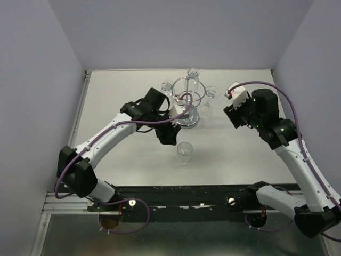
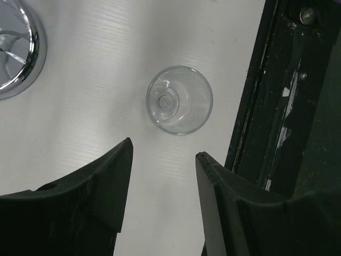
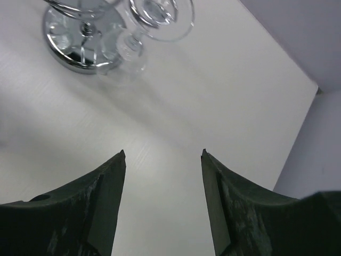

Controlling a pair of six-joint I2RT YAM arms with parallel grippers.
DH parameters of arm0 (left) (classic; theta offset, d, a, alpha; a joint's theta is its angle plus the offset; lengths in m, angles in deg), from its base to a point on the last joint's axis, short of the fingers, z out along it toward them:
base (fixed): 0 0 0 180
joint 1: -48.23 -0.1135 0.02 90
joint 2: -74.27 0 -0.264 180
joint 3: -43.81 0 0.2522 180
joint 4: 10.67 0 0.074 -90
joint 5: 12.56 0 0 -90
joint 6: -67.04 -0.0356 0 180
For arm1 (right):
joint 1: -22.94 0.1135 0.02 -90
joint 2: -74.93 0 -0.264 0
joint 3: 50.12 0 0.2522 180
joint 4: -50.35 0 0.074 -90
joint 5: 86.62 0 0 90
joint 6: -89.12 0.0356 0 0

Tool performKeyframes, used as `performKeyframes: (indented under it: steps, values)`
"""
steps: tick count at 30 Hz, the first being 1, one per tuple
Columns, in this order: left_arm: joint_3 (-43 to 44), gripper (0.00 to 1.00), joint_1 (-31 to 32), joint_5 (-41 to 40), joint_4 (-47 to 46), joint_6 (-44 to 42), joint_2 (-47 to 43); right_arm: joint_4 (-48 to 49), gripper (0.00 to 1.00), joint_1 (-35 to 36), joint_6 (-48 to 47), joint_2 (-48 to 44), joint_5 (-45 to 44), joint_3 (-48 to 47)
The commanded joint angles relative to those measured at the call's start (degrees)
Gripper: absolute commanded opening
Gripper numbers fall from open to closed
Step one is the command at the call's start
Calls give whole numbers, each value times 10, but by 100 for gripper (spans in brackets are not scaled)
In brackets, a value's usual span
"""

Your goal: Take the wine glass off the wine glass rack

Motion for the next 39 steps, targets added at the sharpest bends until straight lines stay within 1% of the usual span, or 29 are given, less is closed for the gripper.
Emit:
performKeyframes:
  steps: [1, 6, 9, 12, 16, 21, 24, 27, 28, 31, 35, 39]
  values:
    - [45, 62, 51, -59, 2, 8, 71, 33, 65, -61, 62, -18, -57, 33]
    - [36, 62, 89, -85, -39, 25, 99, 33, 64, -84, 73, -35, -51, 54]
    - [33, 61, 113, -115, -45, 40, 119, 34, 64, -89, 71, -45, -52, 63]
    - [39, 55, 116, -136, -46, 68, 141, 35, 64, -95, 76, -53, -46, 69]
    - [40, 50, 119, -160, -48, 82, 157, 39, 64, -97, 80, -59, -38, 86]
    - [41, 36, 118, -186, -36, 83, 159, 48, 64, -98, 83, -61, -28, 97]
    - [38, 21, 118, -187, -22, 77, 141, 54, 64, -97, 81, -58, -28, 101]
    - [26, 2, 115, -201, -6, 68, 117, 60, 64, -99, 79, -55, -28, 105]
    - [18, 0, 112, -205, -1, 65, 109, 61, 64, -99, 77, -53, -28, 106]
    - [-5, 0, 80, -211, 14, 69, 83, 57, 64, -99, 76, -50, -27, 108]
    - [-32, 0, -8, -218, 23, 80, 47, 55, 64, -99, 80, -40, -30, 106]
    - [-29, 0, -86, -248, 26, 49, 22, 64, 64, -98, 91, -26, -23, 100]
